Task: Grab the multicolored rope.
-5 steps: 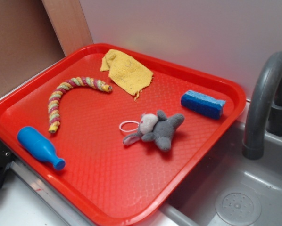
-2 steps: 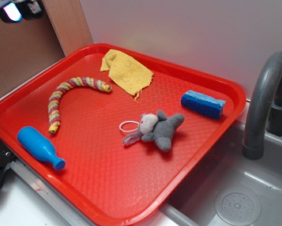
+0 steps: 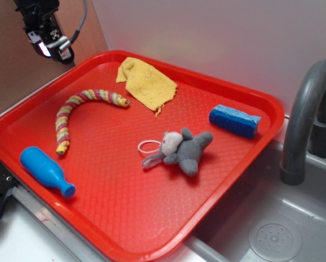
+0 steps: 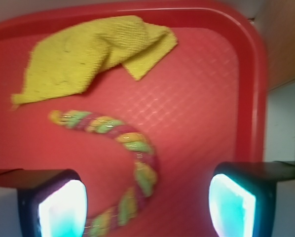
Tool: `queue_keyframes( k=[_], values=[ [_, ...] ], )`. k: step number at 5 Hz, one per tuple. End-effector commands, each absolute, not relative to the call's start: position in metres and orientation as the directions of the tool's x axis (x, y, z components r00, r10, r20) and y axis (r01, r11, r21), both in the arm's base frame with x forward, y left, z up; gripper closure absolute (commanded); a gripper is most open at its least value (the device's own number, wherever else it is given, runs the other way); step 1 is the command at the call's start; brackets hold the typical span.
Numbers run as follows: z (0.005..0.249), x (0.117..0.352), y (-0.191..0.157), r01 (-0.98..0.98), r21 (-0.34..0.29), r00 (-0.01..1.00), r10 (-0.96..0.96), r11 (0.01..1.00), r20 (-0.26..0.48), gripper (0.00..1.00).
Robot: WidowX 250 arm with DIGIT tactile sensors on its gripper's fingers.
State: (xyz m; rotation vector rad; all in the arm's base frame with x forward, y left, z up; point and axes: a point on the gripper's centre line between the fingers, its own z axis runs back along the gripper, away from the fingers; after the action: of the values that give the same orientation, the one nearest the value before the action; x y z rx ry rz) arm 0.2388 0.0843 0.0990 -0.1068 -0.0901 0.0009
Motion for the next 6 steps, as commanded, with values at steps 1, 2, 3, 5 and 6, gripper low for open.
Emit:
queue_keyframes(
  k=[1,2,3,5,6],
  values=[
    [0.073,0.247,0.075,0.103,-0.065,0.994,-0.100,0.993,0.053,0.00],
    [0.051,0.249,0.071,0.135,-0.030,0.991,-0.135,0.990,0.002,0.00],
    [0.034,0.250,0.069,0.141,-0.007,0.989,-0.142,0.990,-0.038,0.00],
    [0.010,0.250,0.062,0.173,0.034,0.981,-0.169,0.984,-0.099,0.79],
    [0.010,0.249,0.062,0.175,0.010,0.981,-0.174,0.984,-0.092,1.00]
  ],
)
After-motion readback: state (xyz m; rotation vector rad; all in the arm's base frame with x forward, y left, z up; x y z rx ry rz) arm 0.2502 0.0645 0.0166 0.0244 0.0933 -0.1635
